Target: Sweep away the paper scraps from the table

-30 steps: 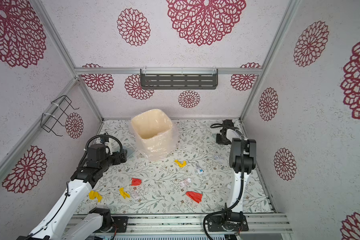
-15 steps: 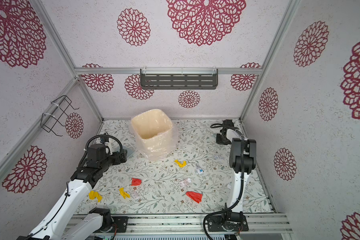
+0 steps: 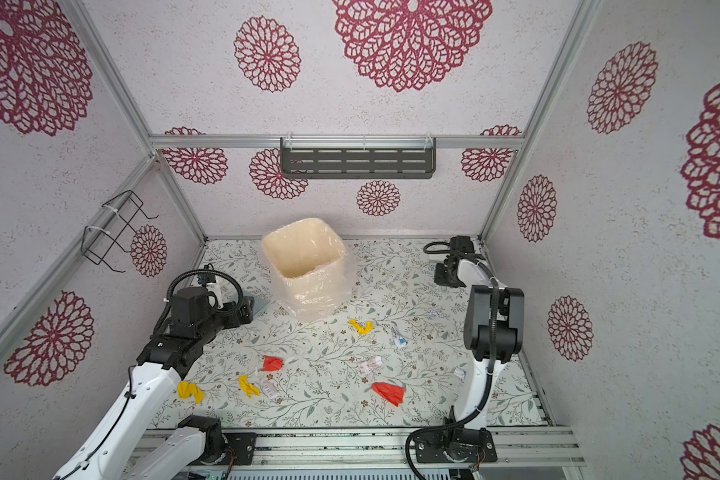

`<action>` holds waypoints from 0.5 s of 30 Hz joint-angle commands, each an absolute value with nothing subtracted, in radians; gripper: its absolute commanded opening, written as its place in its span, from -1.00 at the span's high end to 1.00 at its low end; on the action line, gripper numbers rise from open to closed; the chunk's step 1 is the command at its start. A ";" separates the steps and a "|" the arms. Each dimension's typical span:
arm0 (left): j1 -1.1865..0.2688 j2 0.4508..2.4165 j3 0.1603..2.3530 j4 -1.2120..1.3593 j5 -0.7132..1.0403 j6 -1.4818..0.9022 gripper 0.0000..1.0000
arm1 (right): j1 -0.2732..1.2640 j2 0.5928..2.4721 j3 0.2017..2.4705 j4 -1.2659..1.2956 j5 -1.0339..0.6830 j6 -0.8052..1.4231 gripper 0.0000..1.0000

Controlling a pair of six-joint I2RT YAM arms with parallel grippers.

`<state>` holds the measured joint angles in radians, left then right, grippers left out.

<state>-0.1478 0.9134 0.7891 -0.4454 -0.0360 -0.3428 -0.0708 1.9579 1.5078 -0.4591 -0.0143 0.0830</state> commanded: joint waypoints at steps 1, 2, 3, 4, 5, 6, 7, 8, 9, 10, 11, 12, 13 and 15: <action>-0.176 0.898 0.851 -0.468 -0.040 -0.354 -0.94 | -0.056 1.838 1.488 -0.440 -0.050 0.126 0.81; -0.187 0.898 0.863 -0.473 -0.042 -0.359 -0.94 | -0.052 1.823 1.480 -0.440 -0.055 0.129 0.80; -0.201 0.900 0.879 -0.478 -0.042 -0.365 -0.94 | -0.042 1.792 1.468 -0.441 -0.061 0.134 0.80; -0.216 0.906 0.900 -0.487 -0.043 -0.373 -0.94 | -0.030 1.763 1.455 -0.442 -0.063 0.137 0.80; -0.232 0.913 0.921 -0.499 -0.041 -0.382 -0.94 | -0.019 1.739 1.444 -0.445 -0.061 0.139 0.80; -0.252 0.922 0.947 -0.511 -0.042 -0.391 -0.94 | -0.001 1.710 1.432 -0.449 -0.061 0.143 0.80; -0.275 0.933 0.974 -0.520 -0.040 -0.399 -0.94 | 0.018 1.682 1.419 -0.454 -0.057 0.146 0.80; -0.297 0.946 0.998 -0.529 -0.041 -0.404 -0.94 | 0.036 1.655 1.412 -0.462 -0.052 0.149 0.80; -0.323 0.962 1.028 -0.540 -0.041 -0.409 -0.94 | 0.058 1.622 1.398 -0.466 -0.051 0.156 0.80; -0.349 0.980 1.055 -0.550 -0.041 -0.414 -0.94 | 0.083 1.592 1.389 -0.471 -0.046 0.162 0.80; -0.369 1.000 1.082 -0.560 -0.038 -0.421 -0.94 | 0.107 1.564 1.383 -0.479 -0.038 0.166 0.80; -0.392 1.022 1.115 -0.566 -0.031 -0.429 -0.94 | 0.135 1.531 1.380 -0.486 -0.031 0.169 0.80; -0.414 1.045 1.144 -0.570 -0.019 -0.438 -0.94 | 0.165 1.502 1.375 -0.491 -0.028 0.177 0.80; -0.453 1.087 1.197 -0.566 -0.001 -0.453 -0.94 | 0.216 1.454 1.368 -0.495 -0.023 0.190 0.80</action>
